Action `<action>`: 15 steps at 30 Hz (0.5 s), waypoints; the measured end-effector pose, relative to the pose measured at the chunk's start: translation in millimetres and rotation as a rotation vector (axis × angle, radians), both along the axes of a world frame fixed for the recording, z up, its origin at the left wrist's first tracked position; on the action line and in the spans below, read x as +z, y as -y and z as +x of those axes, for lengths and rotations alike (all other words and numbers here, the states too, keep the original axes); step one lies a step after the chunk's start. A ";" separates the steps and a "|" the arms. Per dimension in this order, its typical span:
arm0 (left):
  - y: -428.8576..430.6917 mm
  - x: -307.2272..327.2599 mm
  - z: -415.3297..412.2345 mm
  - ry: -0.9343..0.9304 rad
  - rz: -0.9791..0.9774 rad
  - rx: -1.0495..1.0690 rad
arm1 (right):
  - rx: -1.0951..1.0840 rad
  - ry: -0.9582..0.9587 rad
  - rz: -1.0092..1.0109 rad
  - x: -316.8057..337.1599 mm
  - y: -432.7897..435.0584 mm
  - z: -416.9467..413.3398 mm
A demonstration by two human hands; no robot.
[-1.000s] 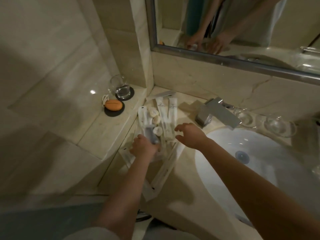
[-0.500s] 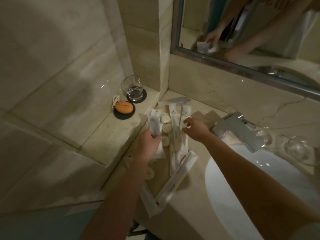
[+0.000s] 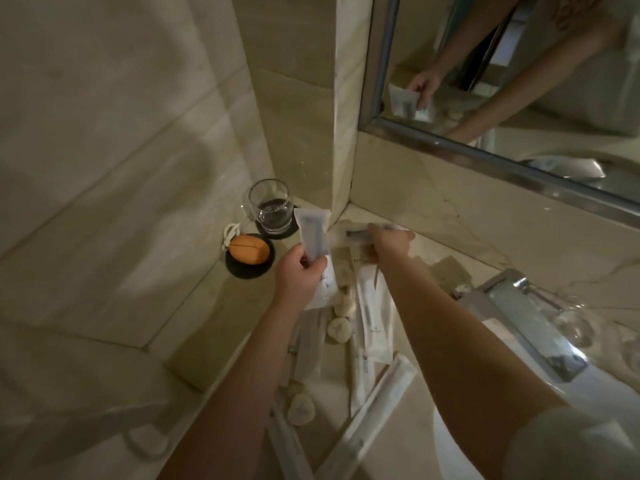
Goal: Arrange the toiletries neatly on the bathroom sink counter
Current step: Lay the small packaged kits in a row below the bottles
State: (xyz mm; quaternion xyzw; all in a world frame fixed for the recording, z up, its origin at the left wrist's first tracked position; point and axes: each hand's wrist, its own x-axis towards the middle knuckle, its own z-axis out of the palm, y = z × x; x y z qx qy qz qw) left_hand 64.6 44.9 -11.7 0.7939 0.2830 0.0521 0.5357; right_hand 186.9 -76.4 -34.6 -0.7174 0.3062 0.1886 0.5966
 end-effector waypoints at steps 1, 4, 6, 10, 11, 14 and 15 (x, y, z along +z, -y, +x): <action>-0.5 0.0 1.6 0.008 -0.002 -0.006 | -0.060 -0.008 0.029 -1.1 -3.0 3.2; 0.9 3.0 5.3 -0.003 -0.017 -0.041 | -0.230 -0.085 0.163 -3.4 -7.0 16.5; 1.7 4.6 7.2 0.000 -0.023 -0.052 | -0.248 -0.094 0.172 -10.2 -7.4 18.9; 5.4 6.2 11.2 0.018 -0.012 -0.050 | -0.188 -0.082 0.112 -16.1 3.5 13.0; 6.9 7.6 11.7 0.006 -0.004 -0.044 | -0.169 -0.084 0.142 -12.6 7.8 9.6; 10.5 11.7 11.2 -0.023 -0.034 -0.047 | -0.125 -0.090 0.223 -2.4 22.2 1.9; 11.4 13.5 10.1 -0.028 -0.044 -0.049 | -0.106 -0.064 0.252 0.1 27.1 -1.7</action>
